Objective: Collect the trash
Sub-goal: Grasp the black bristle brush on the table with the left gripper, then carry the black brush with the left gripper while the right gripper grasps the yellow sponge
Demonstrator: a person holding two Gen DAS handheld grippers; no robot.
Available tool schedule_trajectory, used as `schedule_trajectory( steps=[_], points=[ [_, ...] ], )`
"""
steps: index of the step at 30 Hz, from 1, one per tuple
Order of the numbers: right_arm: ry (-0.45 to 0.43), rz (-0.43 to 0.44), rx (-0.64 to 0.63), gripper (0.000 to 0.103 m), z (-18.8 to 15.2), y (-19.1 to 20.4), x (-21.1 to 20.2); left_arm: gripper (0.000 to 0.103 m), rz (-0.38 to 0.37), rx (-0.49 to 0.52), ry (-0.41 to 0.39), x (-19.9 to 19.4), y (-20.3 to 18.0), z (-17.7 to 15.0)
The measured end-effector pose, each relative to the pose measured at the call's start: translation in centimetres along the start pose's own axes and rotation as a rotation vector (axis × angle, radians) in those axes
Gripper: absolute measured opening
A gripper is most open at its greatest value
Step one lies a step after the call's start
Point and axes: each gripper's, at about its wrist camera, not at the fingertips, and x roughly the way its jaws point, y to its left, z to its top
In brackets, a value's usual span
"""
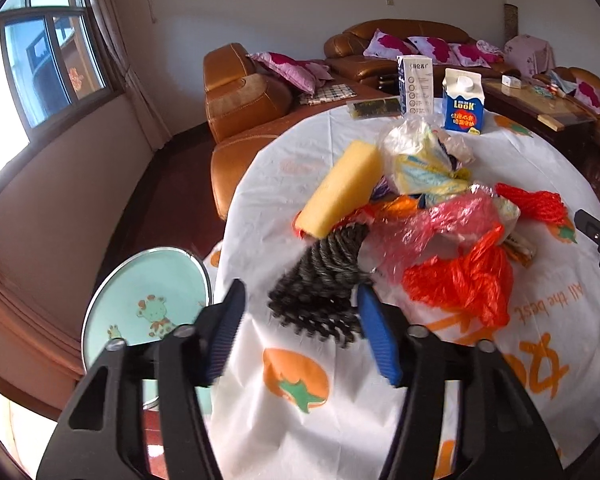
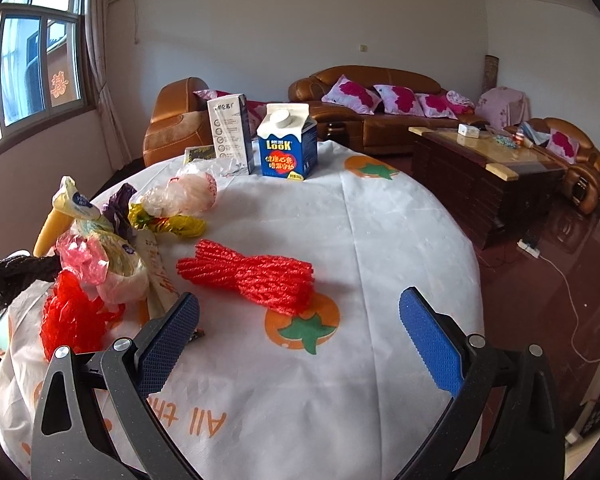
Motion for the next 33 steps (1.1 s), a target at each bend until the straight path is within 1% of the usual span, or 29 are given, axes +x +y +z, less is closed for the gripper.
schedule_trajectory(
  steps=[1,3,4,5,6,11,17,23,26,28,31,33],
  points=[
    [0.002,0.003,-0.006,0.098,-0.1,0.2,0.0,0.035,-0.007,-0.002,0.005,0.0,0.3,-0.1],
    [0.003,0.011,-0.012,0.098,-0.3,0.5,0.1,0.025,-0.014,-0.004,0.019,0.4,1.1,-0.6],
    [0.004,0.012,-0.015,0.098,-0.3,0.6,0.1,0.016,-0.015,-0.010,0.025,0.7,1.6,-0.8],
    [0.004,0.014,-0.018,0.098,-0.4,0.7,0.1,0.010,-0.018,-0.015,0.030,1.0,2.1,-0.9],
    [0.005,0.016,-0.020,0.098,-0.5,0.8,0.1,0.009,-0.025,-0.021,0.037,1.2,2.5,-1.1],
    [0.006,0.015,-0.027,0.098,-0.7,0.9,0.3,0.006,-0.028,-0.011,0.002,0.4,3.5,-1.3],
    [-0.013,-0.002,0.003,0.098,-0.4,-0.3,0.2,0.006,-0.022,0.008,-0.092,-3.4,4.4,-1.1],
    [-0.018,-0.022,0.031,0.098,-0.1,-1.5,0.5,0.006,-0.065,0.030,-0.118,-5.6,4.0,-1.9],
    [-0.021,-0.024,0.044,0.098,0.0,-1.9,0.5,0.006,-0.081,0.038,-0.139,-6.5,3.9,-1.7],
    [-0.023,-0.011,0.052,0.098,0.1,-1.9,0.5,0.006,-0.081,0.035,-0.156,-7.1,4.0,-1.3],
    [-0.024,0.025,0.040,0.098,0.3,-0.9,0.3,0.006,-0.070,0.017,-0.159,-7.0,4.6,-1.2],
    [-0.015,0.068,0.035,0.098,0.6,0.0,0.4,0.006,-0.059,0.000,-0.155,-6.8,5.1,-1.3]
  ],
)
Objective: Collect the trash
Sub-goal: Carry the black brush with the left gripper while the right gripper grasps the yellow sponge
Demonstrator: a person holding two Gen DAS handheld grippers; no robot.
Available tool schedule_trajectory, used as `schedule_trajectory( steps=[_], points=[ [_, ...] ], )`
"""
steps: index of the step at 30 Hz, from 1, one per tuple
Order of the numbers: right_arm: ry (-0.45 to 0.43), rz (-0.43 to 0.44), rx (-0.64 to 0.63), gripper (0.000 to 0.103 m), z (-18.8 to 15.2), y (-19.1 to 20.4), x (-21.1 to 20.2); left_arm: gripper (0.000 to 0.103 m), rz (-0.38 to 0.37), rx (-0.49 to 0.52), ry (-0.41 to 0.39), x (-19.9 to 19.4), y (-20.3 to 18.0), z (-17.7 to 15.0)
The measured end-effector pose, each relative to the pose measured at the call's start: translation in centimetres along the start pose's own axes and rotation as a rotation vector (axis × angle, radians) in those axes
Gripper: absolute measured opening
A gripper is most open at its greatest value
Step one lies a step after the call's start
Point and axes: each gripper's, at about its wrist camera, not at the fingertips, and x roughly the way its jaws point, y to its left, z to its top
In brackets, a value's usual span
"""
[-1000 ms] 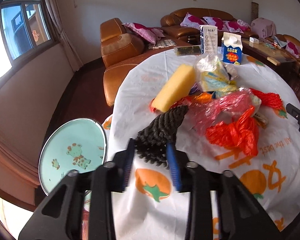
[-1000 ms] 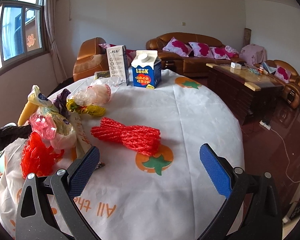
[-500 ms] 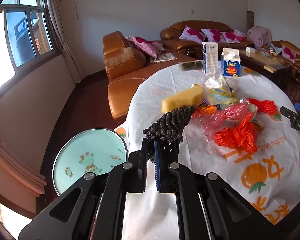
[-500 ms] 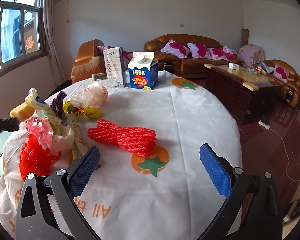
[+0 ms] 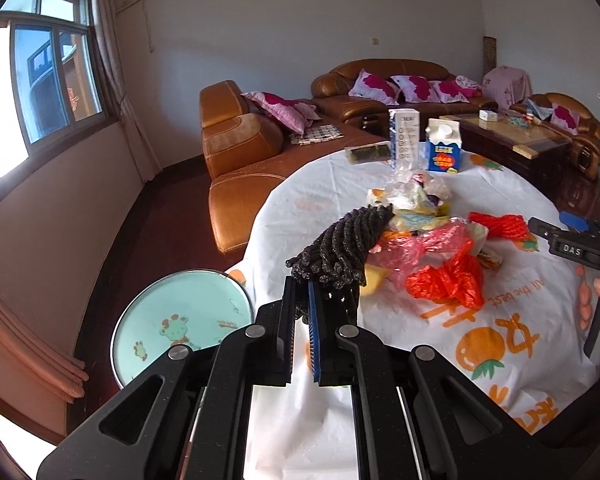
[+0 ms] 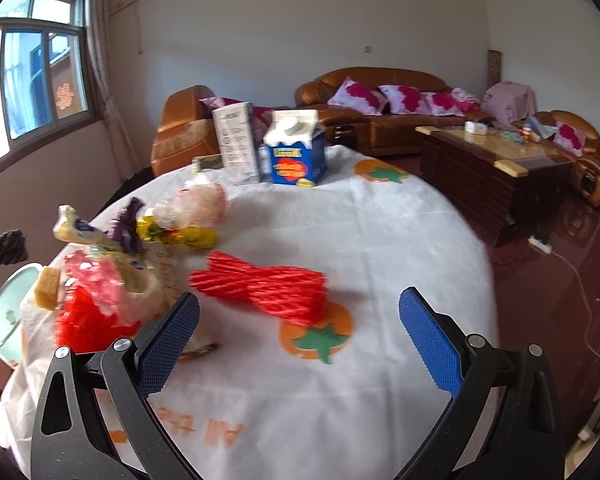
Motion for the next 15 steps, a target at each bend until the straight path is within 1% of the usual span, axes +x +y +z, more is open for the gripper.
schedule_trajectory(
  steps=[1,7,15],
  points=[
    [0.006,0.025,-0.004,0.098,0.1,0.6,0.1,0.006,0.005,-0.004,0.001,0.1,0.2,0.0],
    [0.018,0.097,-0.022,0.096,0.6,3.5,0.9,0.006,0.035,-0.046,0.006,0.4,2.1,-0.5],
    [0.053,0.149,-0.027,0.078,1.4,5.5,2.2,0.006,0.077,-0.095,0.010,0.8,4.5,-0.9]
  ],
)
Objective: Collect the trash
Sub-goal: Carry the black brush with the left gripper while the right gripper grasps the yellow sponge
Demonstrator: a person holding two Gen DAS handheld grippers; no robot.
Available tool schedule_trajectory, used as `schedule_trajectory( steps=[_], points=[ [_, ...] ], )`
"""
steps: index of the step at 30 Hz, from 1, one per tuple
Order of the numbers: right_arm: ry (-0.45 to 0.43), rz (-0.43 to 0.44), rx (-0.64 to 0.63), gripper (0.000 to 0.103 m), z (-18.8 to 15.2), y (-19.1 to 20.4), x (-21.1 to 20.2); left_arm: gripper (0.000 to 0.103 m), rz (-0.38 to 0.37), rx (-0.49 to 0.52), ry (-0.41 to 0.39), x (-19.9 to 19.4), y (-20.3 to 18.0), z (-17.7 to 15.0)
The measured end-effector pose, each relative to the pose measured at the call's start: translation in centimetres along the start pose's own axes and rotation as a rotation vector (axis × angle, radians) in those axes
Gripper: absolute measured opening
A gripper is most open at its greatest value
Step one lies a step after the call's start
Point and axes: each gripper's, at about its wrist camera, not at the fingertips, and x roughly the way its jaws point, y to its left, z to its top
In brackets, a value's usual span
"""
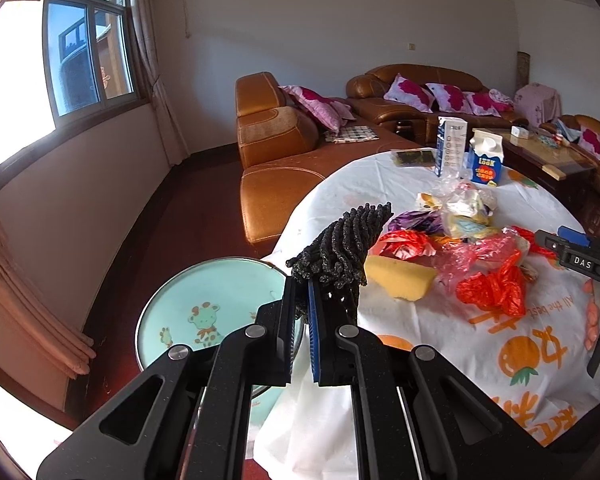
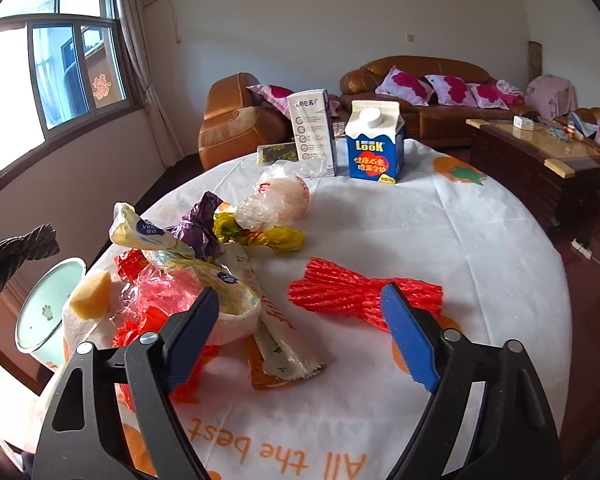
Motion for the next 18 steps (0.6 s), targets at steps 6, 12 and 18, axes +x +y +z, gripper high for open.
schedule_trajectory(
  steps=[6,12,18],
  points=[
    [-0.017,0.013,-0.039,0.077,0.7,1.7,-0.2,0.006,0.050,-0.033,0.018,1.2,1.6,-0.7],
    [-0.021,0.017,-0.040,0.073,1.5,2.4,-0.1,0.006,0.123,-0.073,0.032,2.2,3.9,-1.4],
    [-0.064,0.103,-0.124,0.071,2.3,6.4,-1.2,0.006,0.199,-0.101,0.068,3.2,6.2,-2.4]
  ],
)
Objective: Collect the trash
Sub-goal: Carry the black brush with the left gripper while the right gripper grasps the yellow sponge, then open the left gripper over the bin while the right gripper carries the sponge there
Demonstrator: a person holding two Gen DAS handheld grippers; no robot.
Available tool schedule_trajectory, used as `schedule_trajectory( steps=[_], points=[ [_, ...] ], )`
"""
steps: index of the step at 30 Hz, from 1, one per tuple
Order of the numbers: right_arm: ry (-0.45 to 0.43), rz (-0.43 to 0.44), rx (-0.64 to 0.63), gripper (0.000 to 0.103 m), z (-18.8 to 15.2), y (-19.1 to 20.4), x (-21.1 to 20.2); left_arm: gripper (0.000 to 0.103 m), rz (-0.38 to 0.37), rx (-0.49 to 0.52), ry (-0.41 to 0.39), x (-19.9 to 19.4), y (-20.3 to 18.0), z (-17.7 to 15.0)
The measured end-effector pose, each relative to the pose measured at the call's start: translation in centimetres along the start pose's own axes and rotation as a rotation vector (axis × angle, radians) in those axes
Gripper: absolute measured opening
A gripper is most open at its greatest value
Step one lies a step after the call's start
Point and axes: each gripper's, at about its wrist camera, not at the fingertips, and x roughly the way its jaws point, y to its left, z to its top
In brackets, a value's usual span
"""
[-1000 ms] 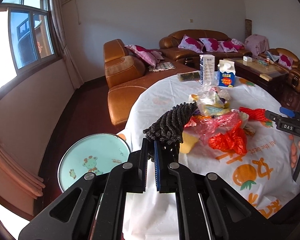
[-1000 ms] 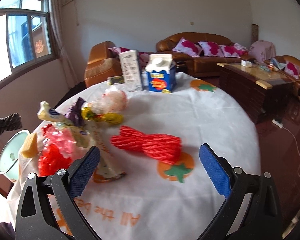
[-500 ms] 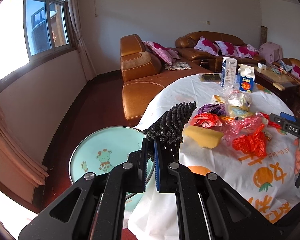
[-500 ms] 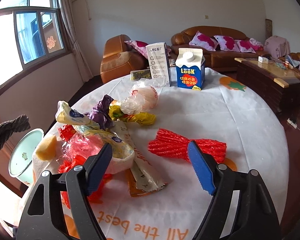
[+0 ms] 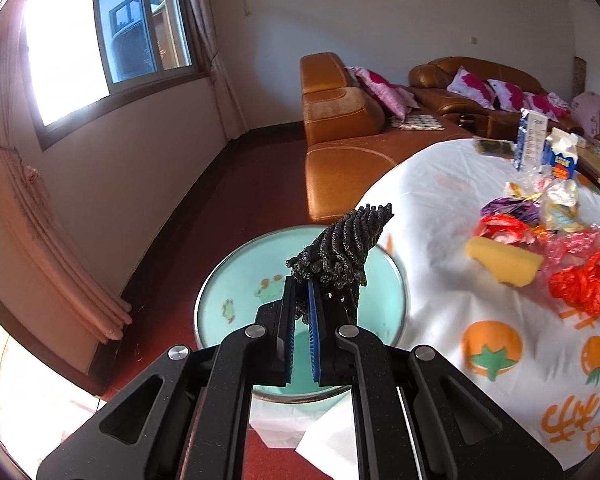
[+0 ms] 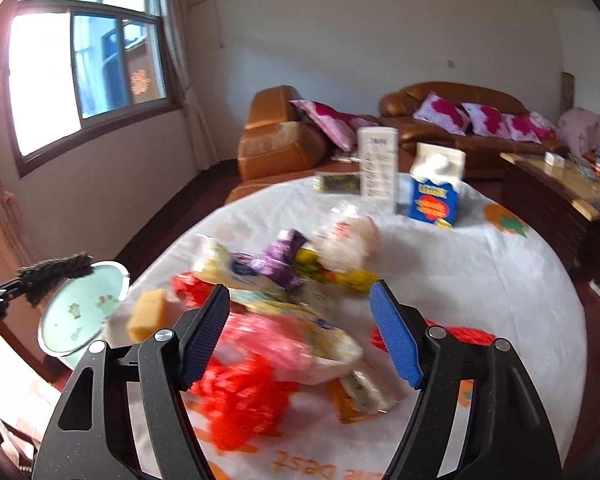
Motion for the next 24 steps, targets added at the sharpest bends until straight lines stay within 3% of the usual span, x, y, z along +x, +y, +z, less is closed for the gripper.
schedule_trajectory(
  steps=[8,17,19,21,24],
  points=[
    [0.056,0.125,-0.174,0.058,-0.1,7.3,3.3,0.006,0.059,-0.023,0.030,1.3,2.2,-1.5],
    [0.165,0.192,-0.273,0.051,-1.8,11.1,6.7,0.006,0.097,-0.057,0.080,2.7,4.3,-3.2],
    [0.201,0.206,-0.283,0.046,-2.2,11.3,7.5,0.006,0.091,-0.055,0.091,3.0,4.2,-3.5],
    [0.242,0.220,-0.287,0.032,-2.7,11.5,8.3,0.006,0.081,-0.053,0.100,3.3,4.0,-3.6],
    [0.258,0.231,-0.305,0.028,-3.3,11.7,8.4,0.006,0.076,-0.053,0.100,3.3,4.0,-3.7]
  ],
)
